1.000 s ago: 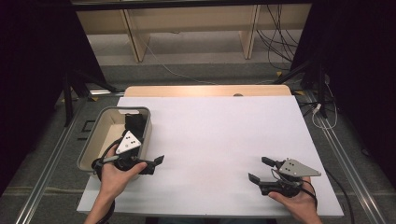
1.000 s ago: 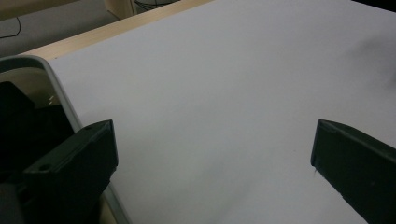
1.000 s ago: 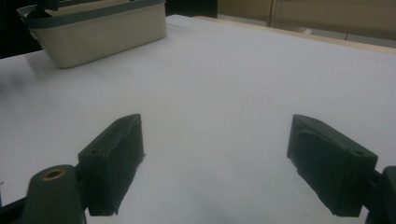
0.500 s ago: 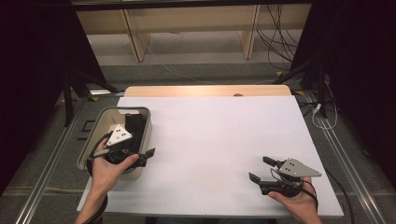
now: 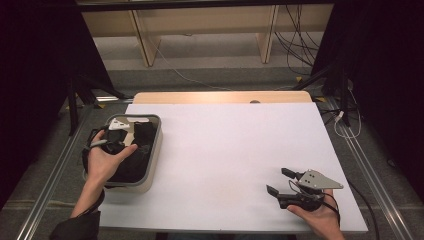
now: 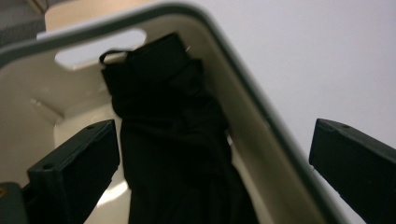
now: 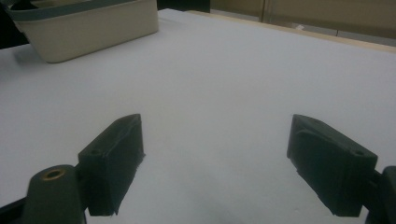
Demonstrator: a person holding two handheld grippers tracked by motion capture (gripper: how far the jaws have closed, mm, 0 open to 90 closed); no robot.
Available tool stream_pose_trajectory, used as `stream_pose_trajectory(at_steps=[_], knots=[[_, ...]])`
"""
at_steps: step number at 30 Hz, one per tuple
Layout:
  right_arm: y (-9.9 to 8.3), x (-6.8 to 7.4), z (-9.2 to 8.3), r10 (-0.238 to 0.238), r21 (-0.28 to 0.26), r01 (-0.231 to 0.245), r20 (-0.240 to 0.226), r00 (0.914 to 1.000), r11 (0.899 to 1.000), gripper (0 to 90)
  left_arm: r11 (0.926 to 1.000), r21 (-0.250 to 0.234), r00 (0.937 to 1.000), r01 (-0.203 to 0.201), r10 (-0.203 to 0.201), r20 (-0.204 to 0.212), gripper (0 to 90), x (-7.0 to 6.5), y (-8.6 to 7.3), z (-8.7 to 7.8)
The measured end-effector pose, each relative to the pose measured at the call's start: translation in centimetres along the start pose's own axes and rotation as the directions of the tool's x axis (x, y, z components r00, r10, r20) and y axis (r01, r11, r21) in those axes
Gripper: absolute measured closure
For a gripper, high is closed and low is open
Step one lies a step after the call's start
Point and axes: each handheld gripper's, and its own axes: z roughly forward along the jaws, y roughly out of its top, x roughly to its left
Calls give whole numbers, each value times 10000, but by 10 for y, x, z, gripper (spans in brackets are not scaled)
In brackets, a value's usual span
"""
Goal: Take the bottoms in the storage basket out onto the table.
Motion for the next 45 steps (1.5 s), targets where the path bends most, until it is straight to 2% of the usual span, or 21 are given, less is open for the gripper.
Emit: stream_pose_trajectory(at_steps=[1,3,5,6,9,11,14,15,16,18,19,21,22,25,28,29,30,33,41,43,45], knots=[[0,0,0,0,0,0,0,10000,10000,195,10000,0,10000,0,0,0,15,0,0,0],[0,0,1,-26,-36,26,-30,10000,10000,195,9951,955,9995,270,-285,147,14,8,1,15],[0,0,1,-22,-37,22,-38,10000,10000,195,9917,1238,9993,356,-365,46,14,10,1,21],[0,0,1,-66,-42,66,-11,10000,10000,195,9858,1626,9991,426,-422,-60,14,14,2,31],[0,0,1,-54,-42,54,-15,10000,10000,195,9779,1980,9977,673,-680,-34,11,18,1,41],[0,0,1,-57,-18,57,9,10000,10000,195,9667,2392,9955,912,-948,33,4,22,-1,54],[0,0,0,-54,23,54,18,10000,10000,195,9619,2560,9946,958,-1025,130,4,22,-4,60],[0,0,0,-61,32,61,21,10000,10000,195,9564,2756,9944,964,-1043,141,1,21,-5,63],[-1,0,1,-34,-11,34,-9,10000,10000,195,9450,3156,9962,854,-870,-89,0,21,-8,69],[0,0,1,-76,66,76,6,10000,9999,195,9367,3308,9929,1144,-1186,-75,0,23,-10,74],[0,0,1,-76,66,76,6,10000,9999,195,9367,3308,9929,1144,-1186,-75,0,23,-10,74],[0,0,1,-136,71,136,-6,9999,9999,195,9218,3665,9918,1267,-1118,-617,0,25,-13,78],[0,0,2,-146,31,146,-30,9999,9999,195,9098,3920,9901,1363,-1119,-844,0,27,-18,83],[0,0,2,-147,78,148,-31,9999,9999,196,9135,3798,9886,1462,-1211,-894,2,28,-18,82],[0,0,3,-160,95,161,-41,9999,9998,198,9095,3892,9886,1460,-1199,-908,121,25,-16,80],[0,0,3,-160,95,161,-41,9999,9998,198,9124,3838,9890,1424,-1158,-918,121,23,-14,77],[0,0,3,-190,109,191,-61,9998,9998,201,9205,3674,9902,1331,-1075,-893,378,20,-12,73],[0,1,3,-190,118,190,-70,9998,9997,203,9261,3513,9896,1378,-1138,-884,587,18,-12,71],[0,1,3,-192,168,193,-55,9998,9997,210,9288,3218,9825,1839,-1637,-891,679,18,-14,67],[0,0,3,-159,201,161,-56,9999,9997,213,9342,2986,9805,1954,-1797,-794,683,18,-16,64],[0,0,4,-177,200,178,-35,9998,9996,214,9493,2459,9806,1958,-1861,-623,684,18,-15,57]])
